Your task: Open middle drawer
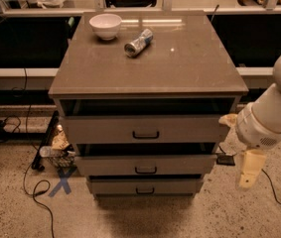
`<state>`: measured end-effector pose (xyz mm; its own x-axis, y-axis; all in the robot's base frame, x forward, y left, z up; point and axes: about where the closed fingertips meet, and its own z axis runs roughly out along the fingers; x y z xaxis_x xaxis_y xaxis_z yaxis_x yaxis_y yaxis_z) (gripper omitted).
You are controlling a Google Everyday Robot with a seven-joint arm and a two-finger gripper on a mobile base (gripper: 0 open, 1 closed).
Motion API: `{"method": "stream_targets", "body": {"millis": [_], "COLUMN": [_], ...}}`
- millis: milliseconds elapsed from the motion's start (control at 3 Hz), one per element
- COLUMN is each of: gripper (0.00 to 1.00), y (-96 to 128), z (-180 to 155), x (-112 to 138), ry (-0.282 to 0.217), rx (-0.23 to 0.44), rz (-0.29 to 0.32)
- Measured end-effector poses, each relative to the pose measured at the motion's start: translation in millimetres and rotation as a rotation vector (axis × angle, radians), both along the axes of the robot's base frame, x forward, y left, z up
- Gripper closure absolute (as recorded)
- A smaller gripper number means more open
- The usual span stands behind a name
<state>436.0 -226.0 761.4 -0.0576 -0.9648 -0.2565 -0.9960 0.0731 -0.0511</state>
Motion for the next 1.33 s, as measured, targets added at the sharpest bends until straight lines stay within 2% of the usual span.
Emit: {"method": "stream_targets", "body": {"millis": [333,667,1000,1333], "gripper": [0.00,0.00,0.00,0.00], "y": [-17.0,-28.0,-21.3,-21.3], "z": [-69.5,-130.4,-195.3,-195.6], "x": [1.8,6.5,16.2,16.2], "ry": [0.033,0.059,0.053,0.053], "rx": [-0.008,0.021,0.085,0.085], "rz": [0.084,0.135,0.140,0.141]}}
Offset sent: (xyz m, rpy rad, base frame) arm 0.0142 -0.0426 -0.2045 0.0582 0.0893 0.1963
